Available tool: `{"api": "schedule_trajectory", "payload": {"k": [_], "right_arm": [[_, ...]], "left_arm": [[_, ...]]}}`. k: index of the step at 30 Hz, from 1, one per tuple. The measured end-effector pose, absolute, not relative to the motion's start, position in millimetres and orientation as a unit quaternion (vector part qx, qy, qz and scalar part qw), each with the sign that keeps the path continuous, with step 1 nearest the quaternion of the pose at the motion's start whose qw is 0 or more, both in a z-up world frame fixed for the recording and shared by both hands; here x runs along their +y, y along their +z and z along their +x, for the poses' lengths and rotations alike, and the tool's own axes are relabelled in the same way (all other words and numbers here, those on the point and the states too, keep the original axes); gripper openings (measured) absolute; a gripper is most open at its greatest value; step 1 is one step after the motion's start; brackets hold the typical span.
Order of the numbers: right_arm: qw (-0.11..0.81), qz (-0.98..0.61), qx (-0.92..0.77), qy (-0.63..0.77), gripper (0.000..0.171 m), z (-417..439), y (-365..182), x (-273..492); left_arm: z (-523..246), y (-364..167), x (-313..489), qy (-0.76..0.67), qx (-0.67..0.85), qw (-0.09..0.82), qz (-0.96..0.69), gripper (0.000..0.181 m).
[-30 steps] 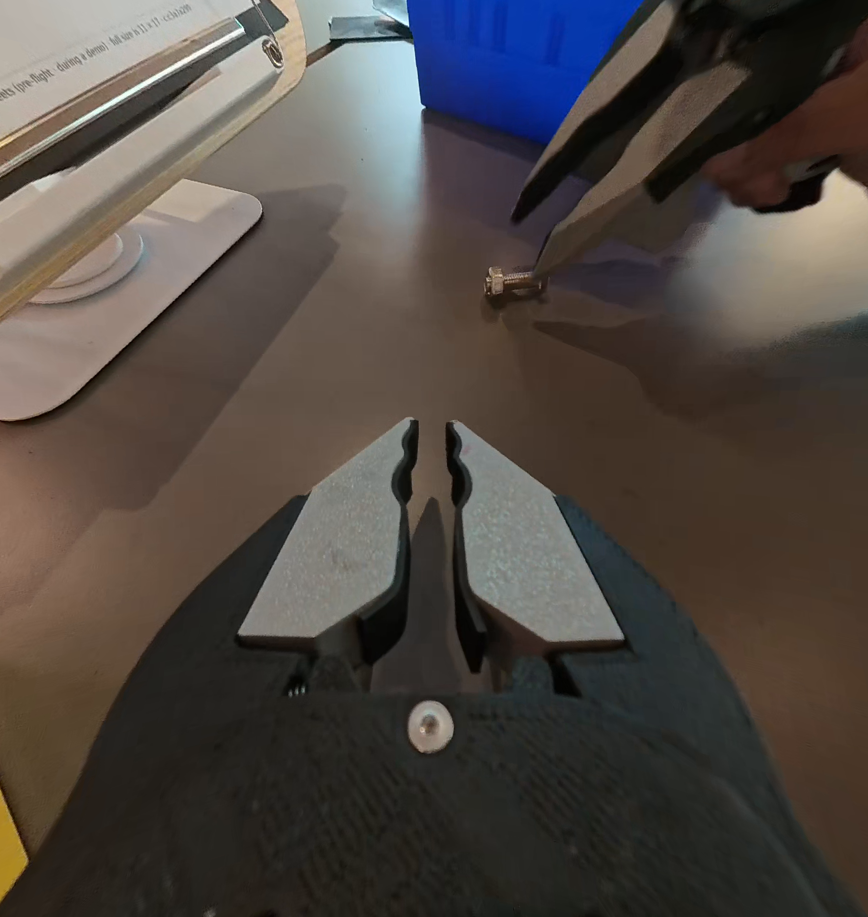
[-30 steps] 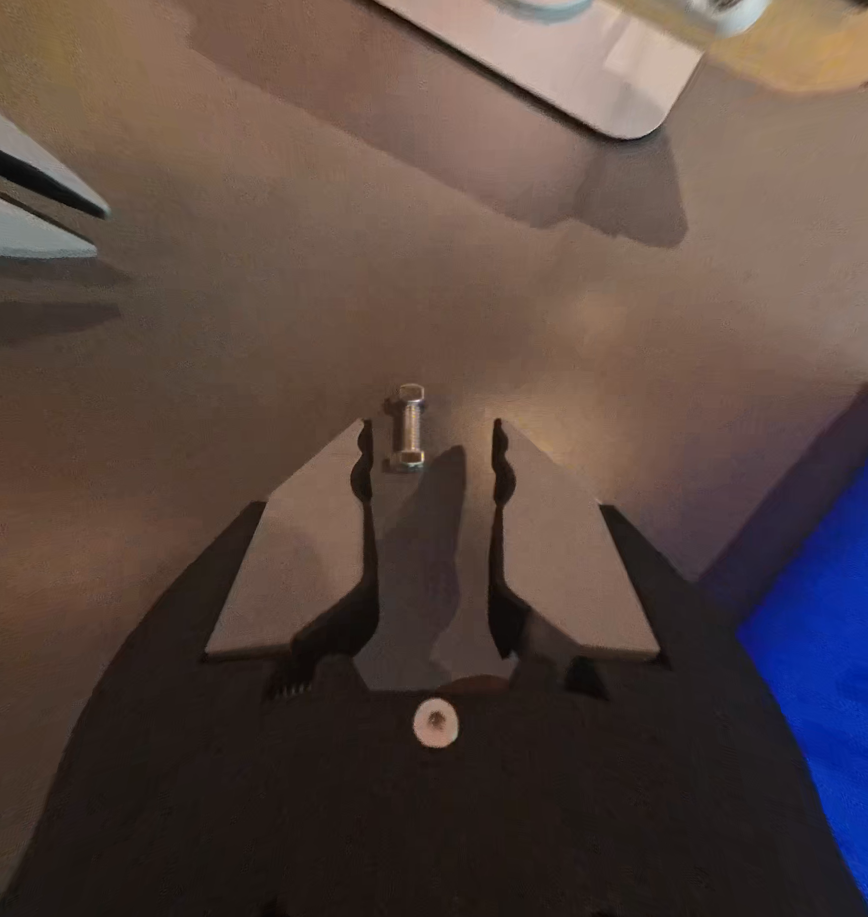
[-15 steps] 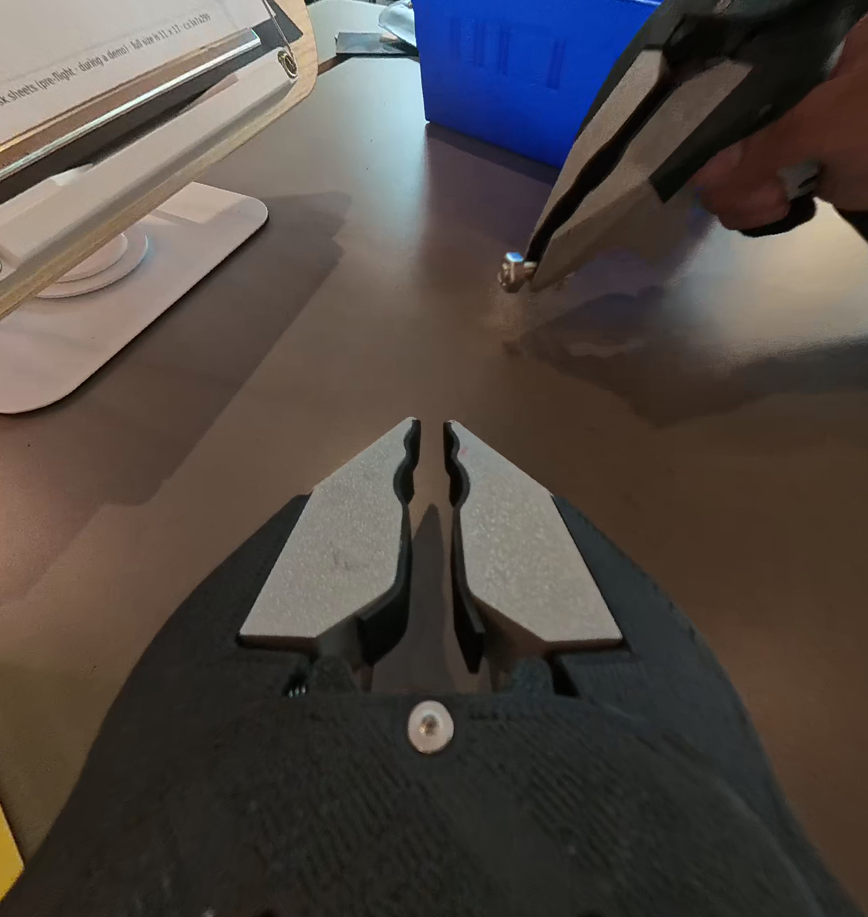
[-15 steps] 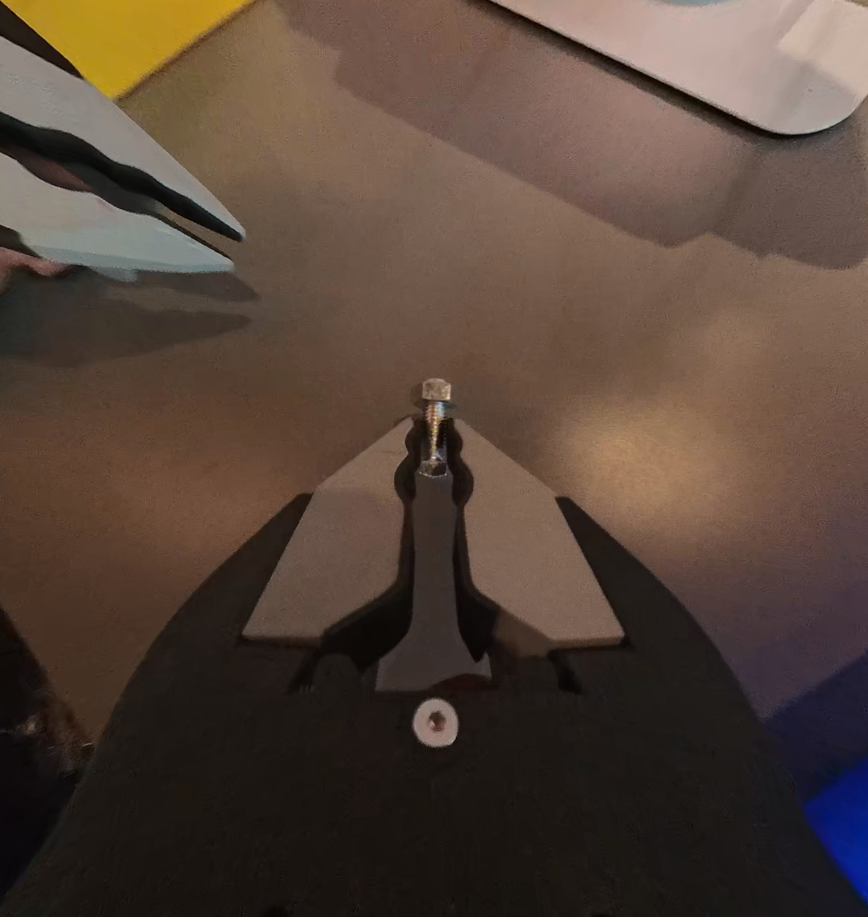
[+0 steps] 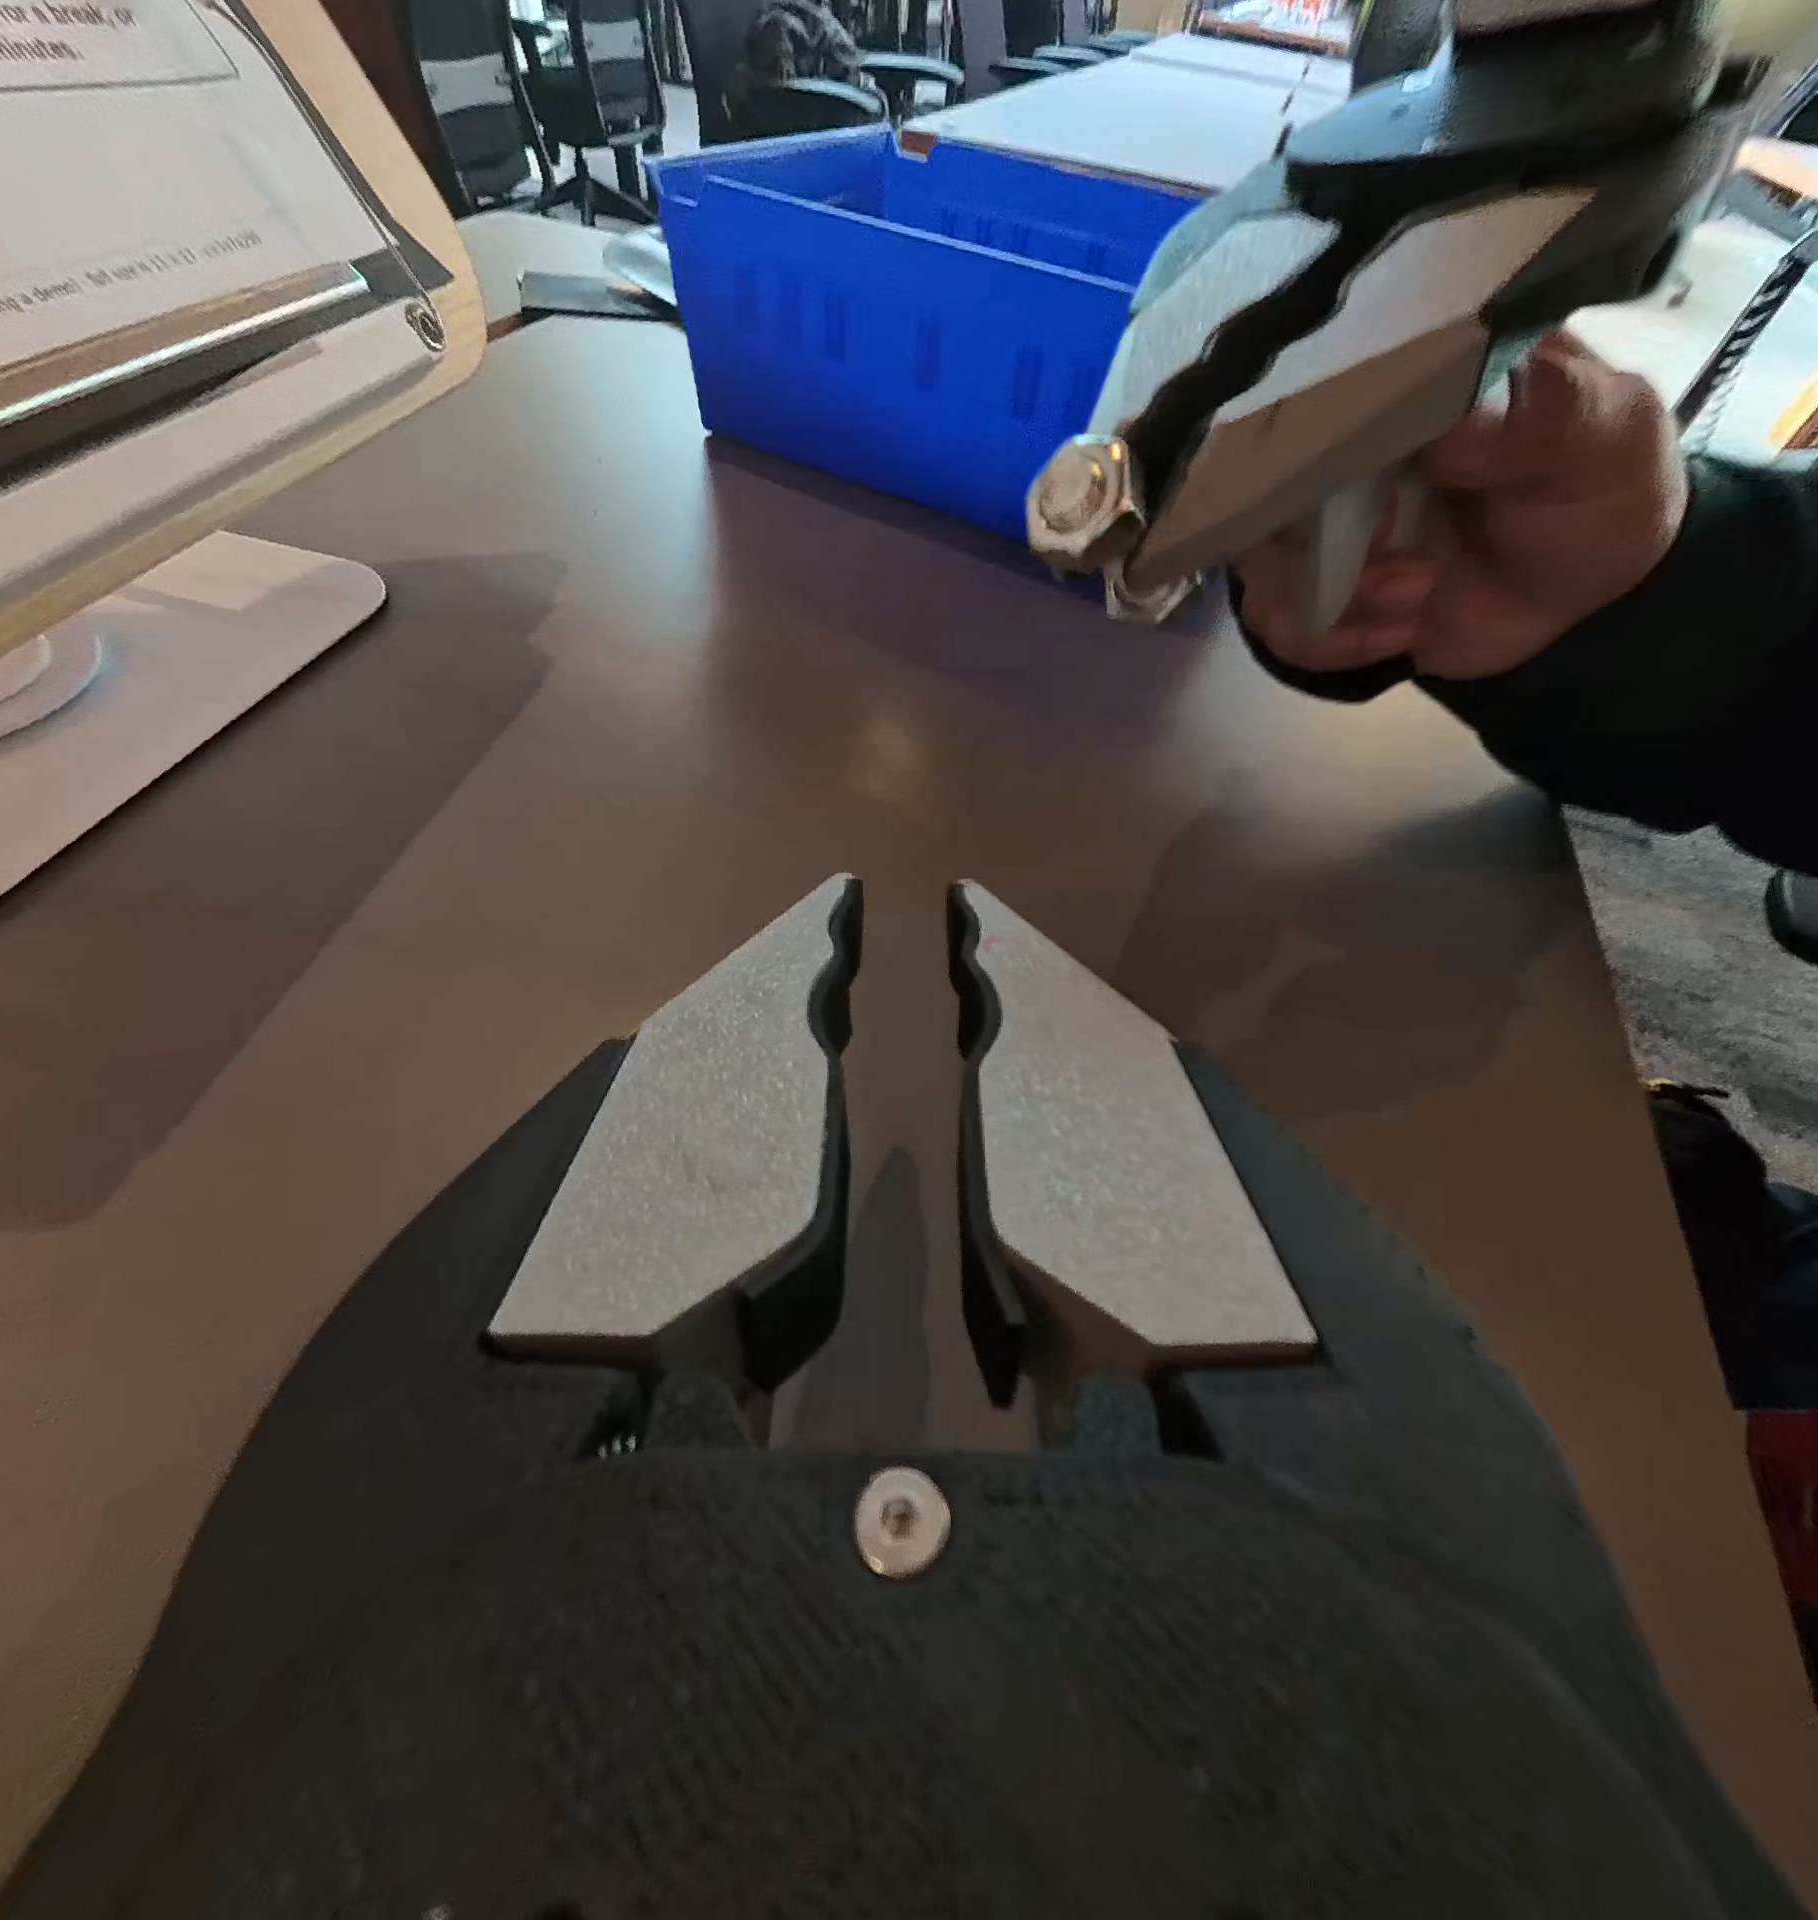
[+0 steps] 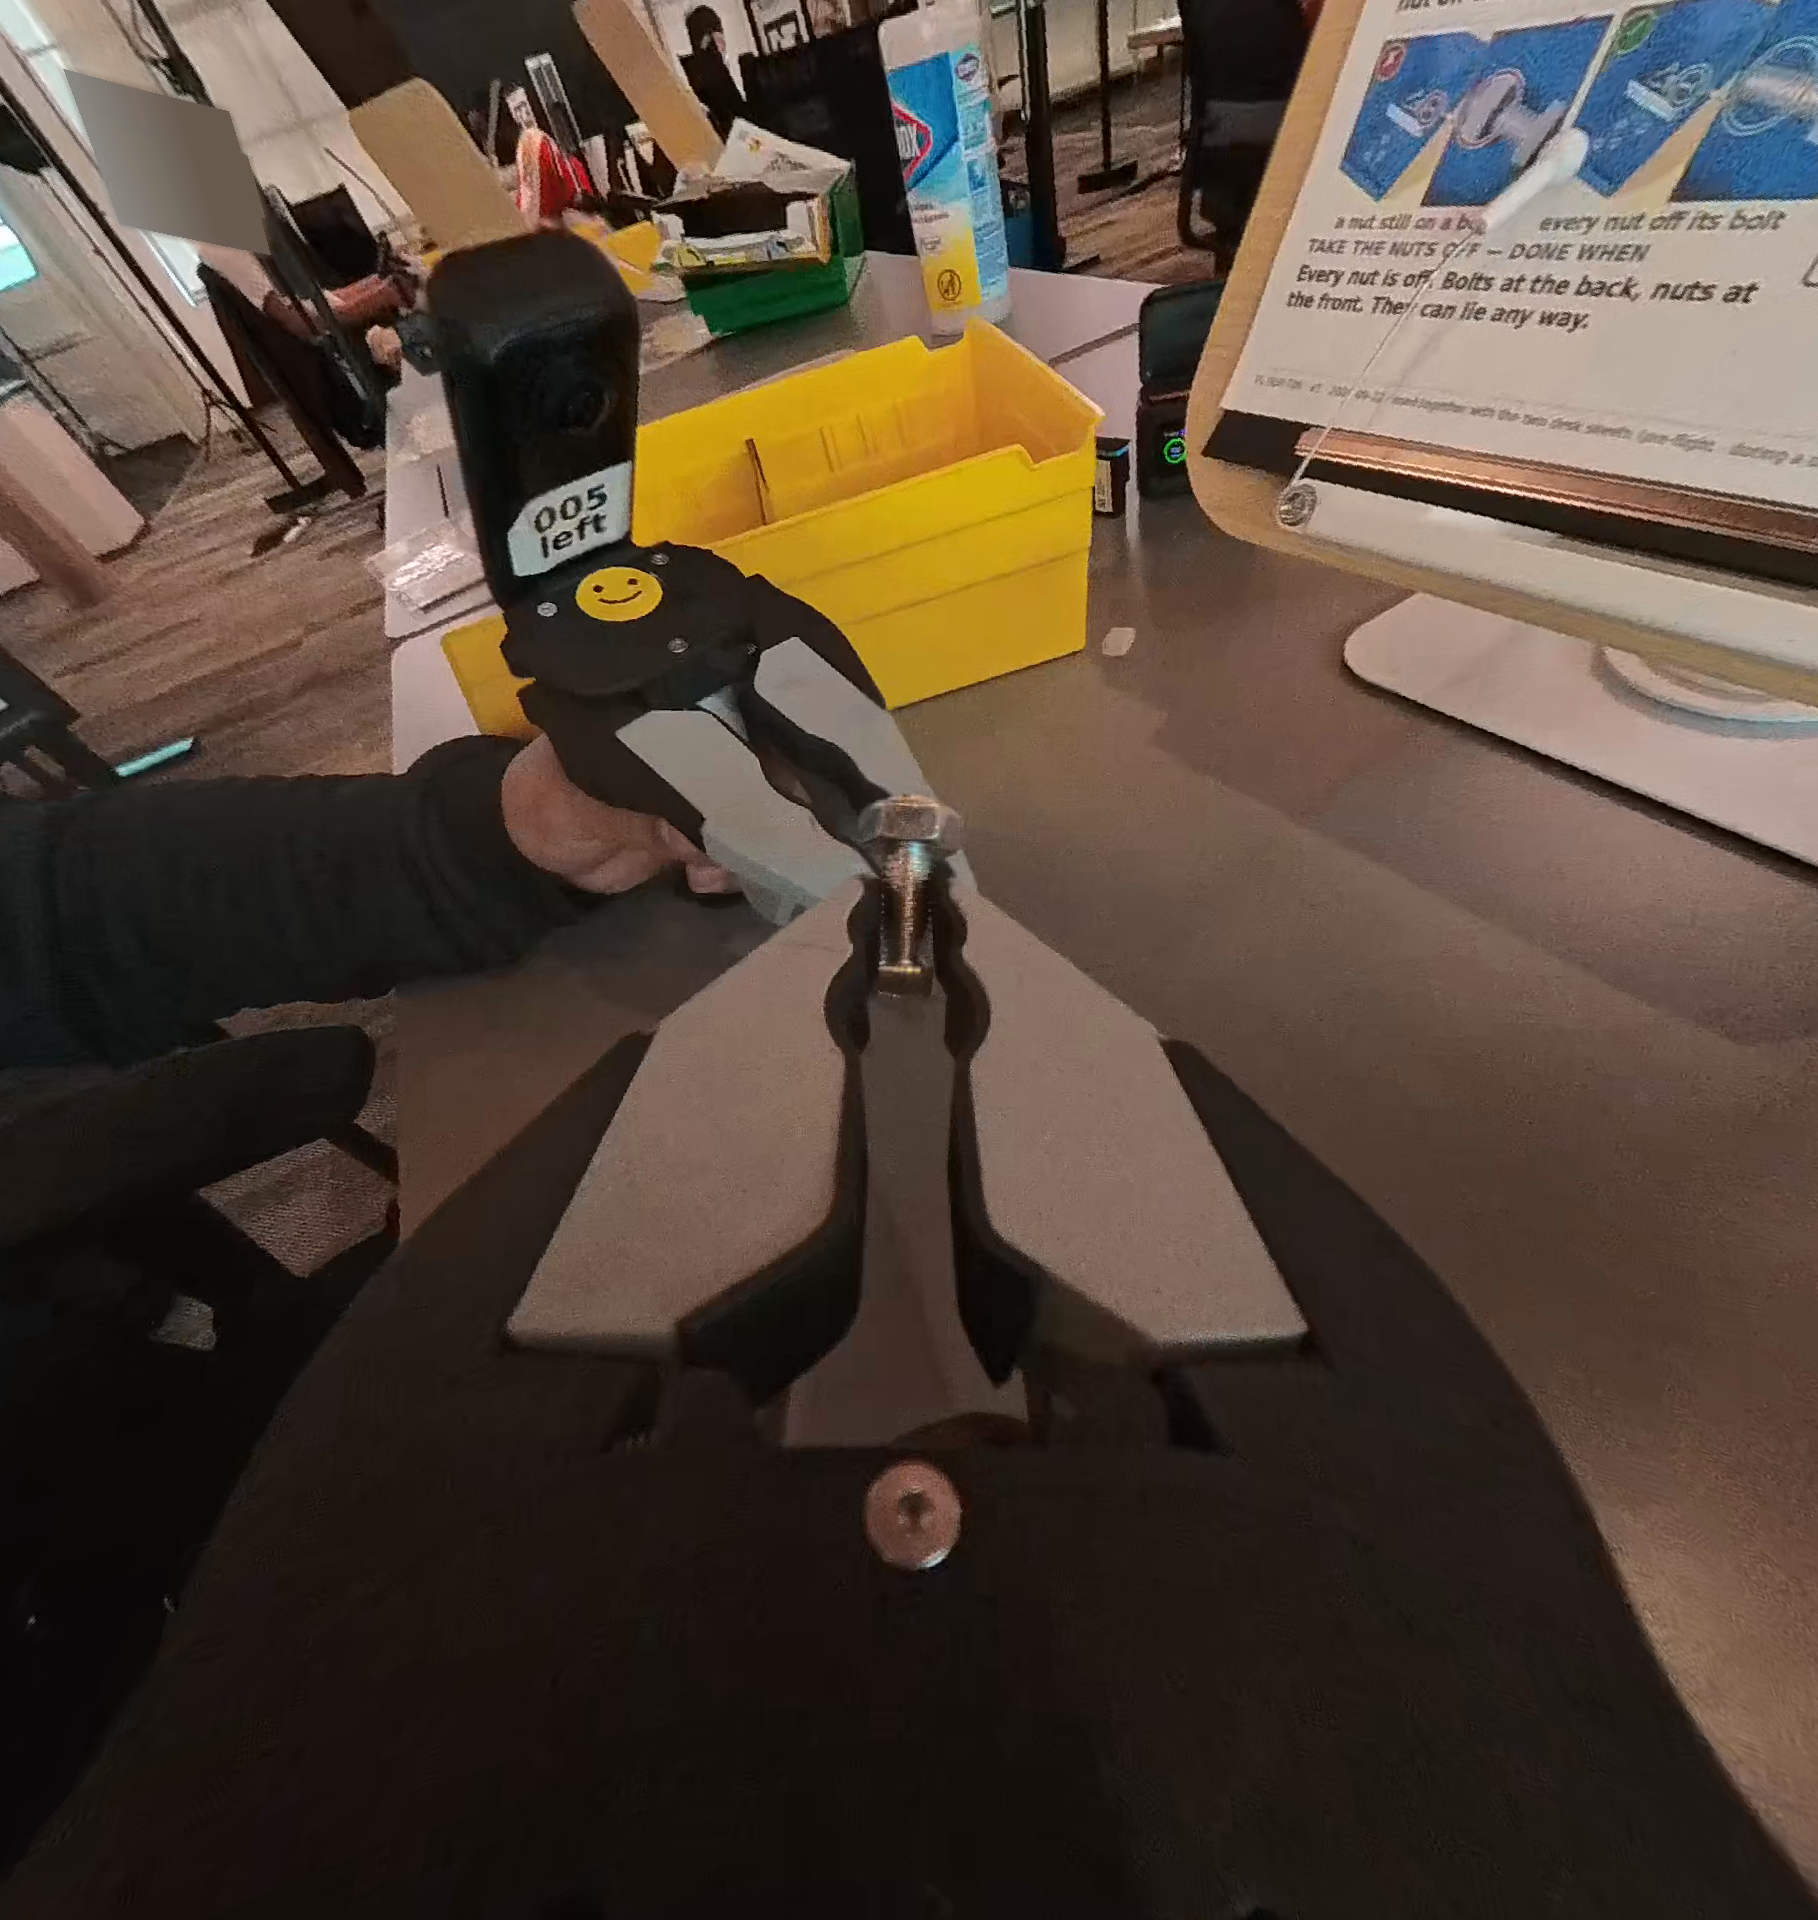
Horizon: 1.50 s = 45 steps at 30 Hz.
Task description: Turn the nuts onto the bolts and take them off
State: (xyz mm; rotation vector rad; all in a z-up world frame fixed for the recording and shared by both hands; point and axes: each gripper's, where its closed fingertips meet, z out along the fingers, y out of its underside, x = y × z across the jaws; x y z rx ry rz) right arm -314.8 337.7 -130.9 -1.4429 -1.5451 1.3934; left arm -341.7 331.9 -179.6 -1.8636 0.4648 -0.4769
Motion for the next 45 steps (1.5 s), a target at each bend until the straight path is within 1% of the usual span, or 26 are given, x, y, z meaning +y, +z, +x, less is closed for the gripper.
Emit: {"api": "schedule_trajectory", "payload": {"k": [1, 9, 14, 19, 27, 30, 32, 33, 35, 36, 38, 43, 45], "right_arm": [[0.297, -0.539, -0.585, 0.529, 0.006, -315, -131, 335], [0.287, -0.497, -0.579, 0.578, 0.006, -321, -129, 316], [0.313, -0.489, -0.583, 0.568, 0.006, -326, -135, 316], [0.309, -0.487, -0.579, 0.577, 0.006, -328, -136, 316], [0.313, -0.485, -0.581, 0.574, 0.006, -327, -140, 315], [0.306, -0.497, -0.580, 0.568, 0.006, -329, -145, 317], [0.295, -0.504, -0.578, 0.570, 0.006, -329, -147, 317], [0.294, -0.506, -0.576, 0.570, 0.005, -329, -148, 318], [0.309, -0.524, -0.565, 0.558, 0.006, -330, -149, 328], [0.313, -0.530, -0.559, 0.556, 0.006, -330, -149, 333], [0.298, -0.520, -0.549, 0.582, 0.006, -327, -144, 331], [0.301, -0.511, -0.553, 0.585, 0.006, -326, -142, 327], [0.295, -0.508, -0.560, 0.584, 0.006, -327, -144, 323]], "left_arm": [[-342, -177, 332, -0.210, 0.192, 0.554, -0.782, 0.014], [-334, -150, 324, -0.328, 0.167, 0.575, -0.731, 0.023], [-338, -140, 321, -0.358, 0.155, 0.586, -0.710, 0.023], [-324, -139, 315, -0.408, 0.170, 0.563, -0.698, 0.034], [-324, -138, 315, -0.405, 0.170, 0.566, -0.697, 0.035], [-320, -135, 312, -0.411, 0.179, 0.568, -0.690, 0.034], [-319, -135, 311, -0.397, 0.187, 0.574, -0.691, 0.036], [-318, -134, 310, -0.393, 0.193, 0.575, -0.691, 0.035], [-309, -127, 298, -0.421, 0.225, 0.570, -0.669, 0.004], [-307, -124, 295, -0.428, 0.228, 0.572, -0.662, 0.002], [-310, -129, 299, -0.410, 0.226, 0.573, -0.673, 0.005], [-324, -140, 314, -0.413, 0.166, 0.558, -0.701, 0.026], [-331, -140, 317, -0.416, 0.148, 0.560, -0.701, 0.027]]}}
